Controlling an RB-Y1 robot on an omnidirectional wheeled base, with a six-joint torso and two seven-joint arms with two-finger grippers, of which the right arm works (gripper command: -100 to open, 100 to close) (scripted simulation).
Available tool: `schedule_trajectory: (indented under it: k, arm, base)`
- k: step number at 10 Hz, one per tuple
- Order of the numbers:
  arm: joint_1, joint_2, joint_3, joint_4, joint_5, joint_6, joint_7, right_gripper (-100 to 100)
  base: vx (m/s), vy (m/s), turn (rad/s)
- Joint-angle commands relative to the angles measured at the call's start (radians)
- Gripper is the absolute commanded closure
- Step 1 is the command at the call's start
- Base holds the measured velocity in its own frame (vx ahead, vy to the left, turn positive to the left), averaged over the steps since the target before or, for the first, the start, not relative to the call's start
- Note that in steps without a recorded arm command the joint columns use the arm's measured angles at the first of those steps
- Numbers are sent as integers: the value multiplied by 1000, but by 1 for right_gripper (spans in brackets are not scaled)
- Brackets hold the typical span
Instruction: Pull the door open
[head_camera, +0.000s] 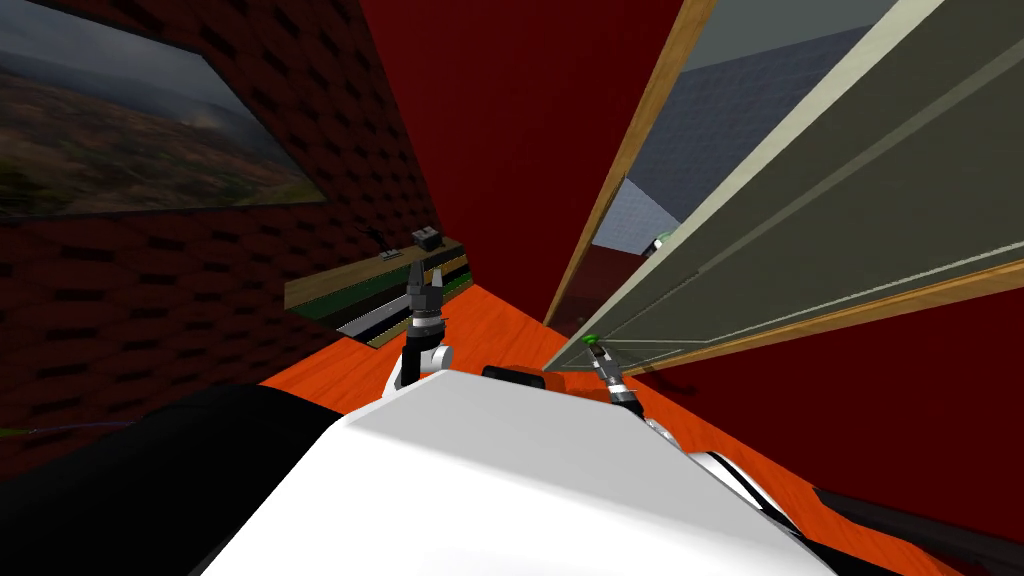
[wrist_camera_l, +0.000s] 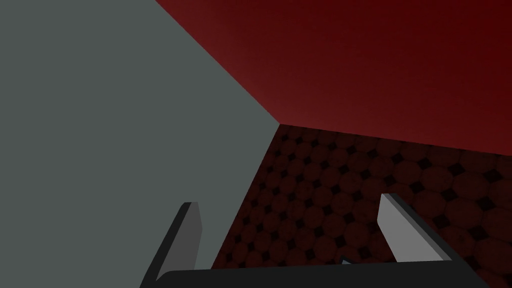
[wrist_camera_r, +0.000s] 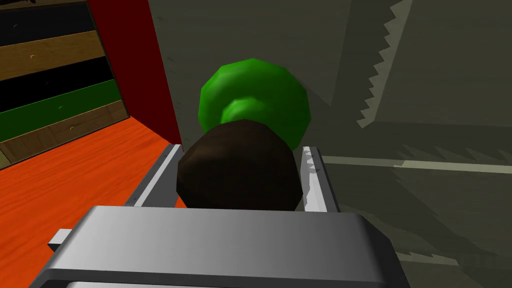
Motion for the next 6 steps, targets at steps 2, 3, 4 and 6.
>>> schedule_trajectory:
  k: [2,3,4,6]
  arm:
    - [31,-4,1,-40,2,11,0,100]
    - [37,-9,0,-29,5,-10,-4,100]
    - [41,-12,-1,-21,8,-23,-7,100]
    - [45,-14,-2,-15,10,-36,-10,100]
  base:
    - [-106,-54,14]
    - [-127,-93,192]
    - [-211,-130,288]
    - [-190,-90,145]
